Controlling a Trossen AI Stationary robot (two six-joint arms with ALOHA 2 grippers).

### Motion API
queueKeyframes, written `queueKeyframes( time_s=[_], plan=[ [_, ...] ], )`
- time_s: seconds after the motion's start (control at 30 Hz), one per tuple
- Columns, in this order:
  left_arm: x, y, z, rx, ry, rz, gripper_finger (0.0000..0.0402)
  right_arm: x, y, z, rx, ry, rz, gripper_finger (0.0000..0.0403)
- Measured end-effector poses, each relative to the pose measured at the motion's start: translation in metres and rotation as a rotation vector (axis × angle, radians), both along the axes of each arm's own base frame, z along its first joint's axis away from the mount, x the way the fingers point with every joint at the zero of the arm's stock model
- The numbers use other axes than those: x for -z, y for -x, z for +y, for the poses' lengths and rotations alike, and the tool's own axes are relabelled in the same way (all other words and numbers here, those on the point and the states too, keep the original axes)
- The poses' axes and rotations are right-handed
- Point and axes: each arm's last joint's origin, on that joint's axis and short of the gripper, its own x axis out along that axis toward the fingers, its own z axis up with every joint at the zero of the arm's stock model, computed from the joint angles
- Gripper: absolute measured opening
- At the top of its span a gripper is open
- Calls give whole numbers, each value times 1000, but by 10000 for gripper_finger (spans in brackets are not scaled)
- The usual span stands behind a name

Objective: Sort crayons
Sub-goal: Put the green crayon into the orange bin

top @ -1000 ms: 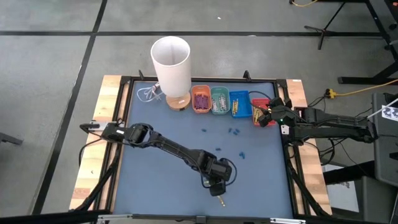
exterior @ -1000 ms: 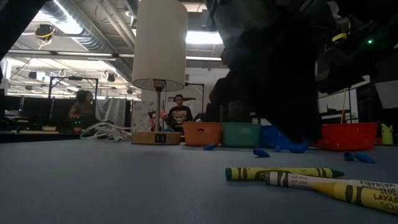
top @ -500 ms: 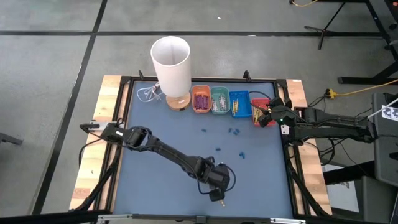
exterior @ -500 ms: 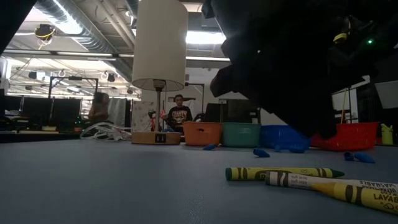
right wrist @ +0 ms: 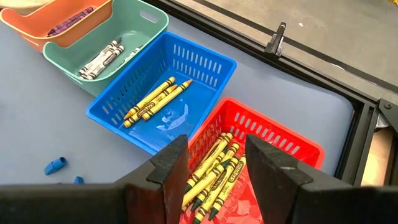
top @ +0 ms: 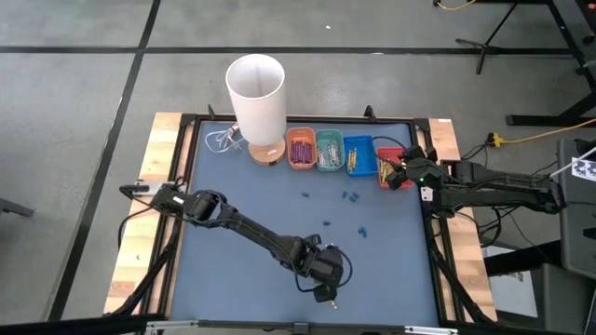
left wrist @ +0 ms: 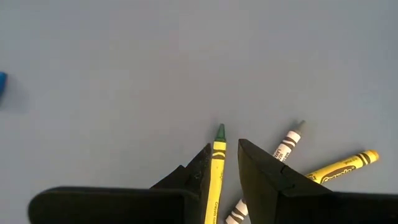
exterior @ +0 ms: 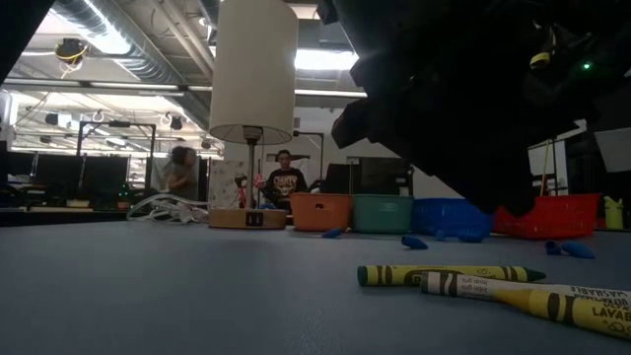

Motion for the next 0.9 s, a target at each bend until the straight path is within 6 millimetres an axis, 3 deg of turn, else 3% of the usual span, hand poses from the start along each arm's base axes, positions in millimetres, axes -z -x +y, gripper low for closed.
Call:
queueKeyframes(
  time_s=[0.4, 0.9],
  plan=[
    [19, 0, -2, 10, 28, -37, 65, 0, 0, 0, 0, 0, 0, 159],
    [20, 1, -1, 2, 8, -34, 65, 0, 0, 0, 0, 0, 0, 159]
  ],
)
